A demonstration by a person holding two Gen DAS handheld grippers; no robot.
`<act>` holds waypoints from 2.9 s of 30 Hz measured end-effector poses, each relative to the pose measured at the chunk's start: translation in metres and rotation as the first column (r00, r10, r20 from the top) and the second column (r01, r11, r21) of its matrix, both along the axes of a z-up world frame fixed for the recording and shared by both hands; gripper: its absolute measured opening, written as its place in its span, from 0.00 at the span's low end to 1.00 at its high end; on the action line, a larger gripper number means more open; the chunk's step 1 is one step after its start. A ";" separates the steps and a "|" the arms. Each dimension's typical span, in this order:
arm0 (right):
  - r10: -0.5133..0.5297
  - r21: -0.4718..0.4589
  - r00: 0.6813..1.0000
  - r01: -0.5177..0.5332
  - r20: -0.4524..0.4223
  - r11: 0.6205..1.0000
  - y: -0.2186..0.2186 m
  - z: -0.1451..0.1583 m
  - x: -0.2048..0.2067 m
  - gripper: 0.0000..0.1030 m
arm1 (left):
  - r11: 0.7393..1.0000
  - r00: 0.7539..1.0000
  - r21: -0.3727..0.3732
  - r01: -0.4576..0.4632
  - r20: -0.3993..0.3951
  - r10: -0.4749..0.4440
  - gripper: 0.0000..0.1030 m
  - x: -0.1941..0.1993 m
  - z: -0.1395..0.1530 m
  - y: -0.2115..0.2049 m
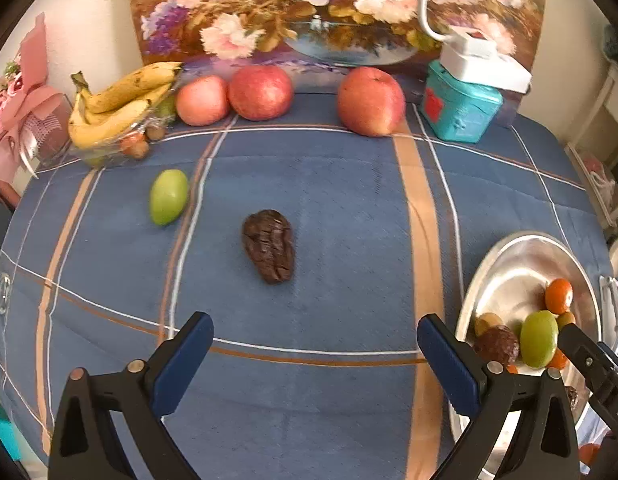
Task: Organize fruits
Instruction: 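Move both open tools back to the remaining fruits, then grasp the green plum with the left tool while the right tool grasps the last dried date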
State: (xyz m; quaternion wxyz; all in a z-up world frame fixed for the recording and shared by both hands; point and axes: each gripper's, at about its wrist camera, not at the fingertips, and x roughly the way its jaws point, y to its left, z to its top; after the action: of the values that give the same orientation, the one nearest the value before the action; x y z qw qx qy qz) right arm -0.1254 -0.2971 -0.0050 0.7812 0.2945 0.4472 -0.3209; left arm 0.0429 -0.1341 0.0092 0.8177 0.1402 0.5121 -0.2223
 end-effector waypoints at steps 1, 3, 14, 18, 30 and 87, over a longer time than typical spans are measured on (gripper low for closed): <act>0.003 -0.004 1.000 -0.003 0.005 1.000 0.001 0.001 0.000 0.97 | 1.000 1.000 0.000 -0.003 0.004 0.003 1.00 0.002 0.001 0.002; 0.010 -0.006 1.000 -0.010 0.016 1.000 0.003 0.002 0.002 0.97 | 1.000 1.000 0.003 -0.005 0.011 0.005 1.00 0.005 0.003 0.006; 0.023 -0.023 1.000 -0.023 -0.001 0.999 0.011 0.001 0.011 0.97 | 0.999 0.999 0.025 -0.022 0.047 0.021 1.00 0.024 0.008 0.033; 0.045 -0.032 0.999 -0.046 -0.008 0.998 0.018 0.001 0.019 0.97 | 0.999 0.998 0.022 -0.039 0.056 0.037 1.00 0.035 0.010 0.049; 0.152 -0.046 0.986 -0.149 0.069 0.988 0.055 0.015 0.057 0.97 | 0.989 0.992 -0.076 -0.128 -0.014 0.127 1.00 0.082 0.011 0.107; 0.460 0.111 0.887 -0.454 -0.034 0.884 0.129 -0.035 0.234 0.43 | 0.993 0.973 -0.112 -0.023 -0.230 -0.003 0.41 0.202 -0.046 0.068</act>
State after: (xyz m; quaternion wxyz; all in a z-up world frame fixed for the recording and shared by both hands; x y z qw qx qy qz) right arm 0.1088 -0.1684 -0.0399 0.8053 0.2099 0.5426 -0.1137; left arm 0.2450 -0.0656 -0.0369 0.7607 0.0639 0.5905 -0.2619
